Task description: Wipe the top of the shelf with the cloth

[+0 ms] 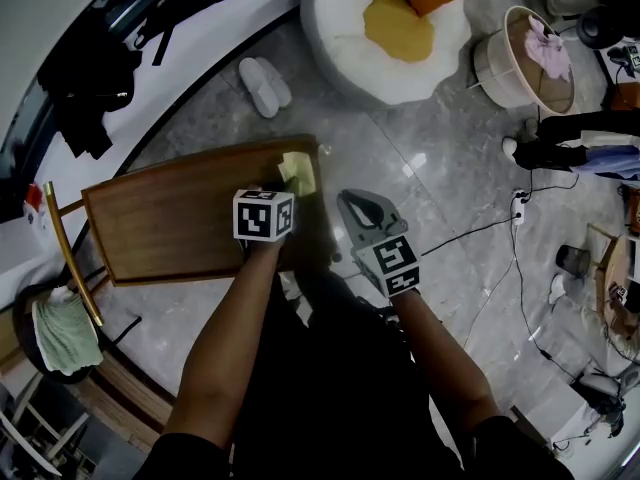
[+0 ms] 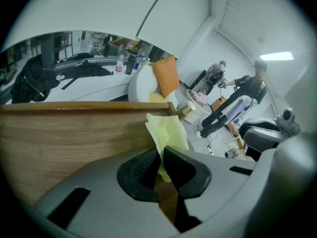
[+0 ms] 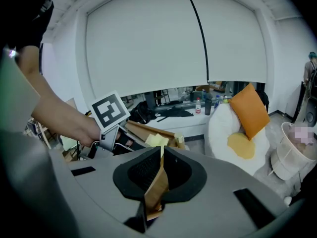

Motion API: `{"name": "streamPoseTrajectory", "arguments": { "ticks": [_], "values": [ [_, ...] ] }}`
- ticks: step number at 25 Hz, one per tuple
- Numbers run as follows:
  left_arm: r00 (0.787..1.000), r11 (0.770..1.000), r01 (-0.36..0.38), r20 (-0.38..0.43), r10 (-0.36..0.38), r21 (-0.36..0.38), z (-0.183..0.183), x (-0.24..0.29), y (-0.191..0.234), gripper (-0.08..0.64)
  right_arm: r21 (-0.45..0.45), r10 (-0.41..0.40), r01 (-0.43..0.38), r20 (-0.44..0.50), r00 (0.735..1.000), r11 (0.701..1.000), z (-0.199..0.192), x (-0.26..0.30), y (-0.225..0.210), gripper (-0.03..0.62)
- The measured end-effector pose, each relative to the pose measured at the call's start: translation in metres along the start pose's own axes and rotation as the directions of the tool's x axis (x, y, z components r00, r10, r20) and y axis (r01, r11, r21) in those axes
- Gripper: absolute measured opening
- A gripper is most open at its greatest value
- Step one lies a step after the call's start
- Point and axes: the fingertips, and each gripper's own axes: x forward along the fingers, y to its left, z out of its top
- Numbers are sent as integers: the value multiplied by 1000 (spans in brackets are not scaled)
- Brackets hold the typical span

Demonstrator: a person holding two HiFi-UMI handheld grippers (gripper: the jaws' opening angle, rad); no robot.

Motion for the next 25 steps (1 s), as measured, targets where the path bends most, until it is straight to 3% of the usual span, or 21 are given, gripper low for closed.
{"name": "streamPoseTrajectory", "arguments": {
  "ticks": [9, 25],
  "values": [
    [1000, 1000, 6, -6, -6, -11, -7, -26, 44, 28, -25, 3, -3, -19, 1000, 1000, 18, 24, 31, 29],
    [1000, 995, -7, 1, 7, -96, -35, -99, 161, 28, -89, 108, -112, -45, 993, 990, 64, 119, 145, 29]
  ]
}}
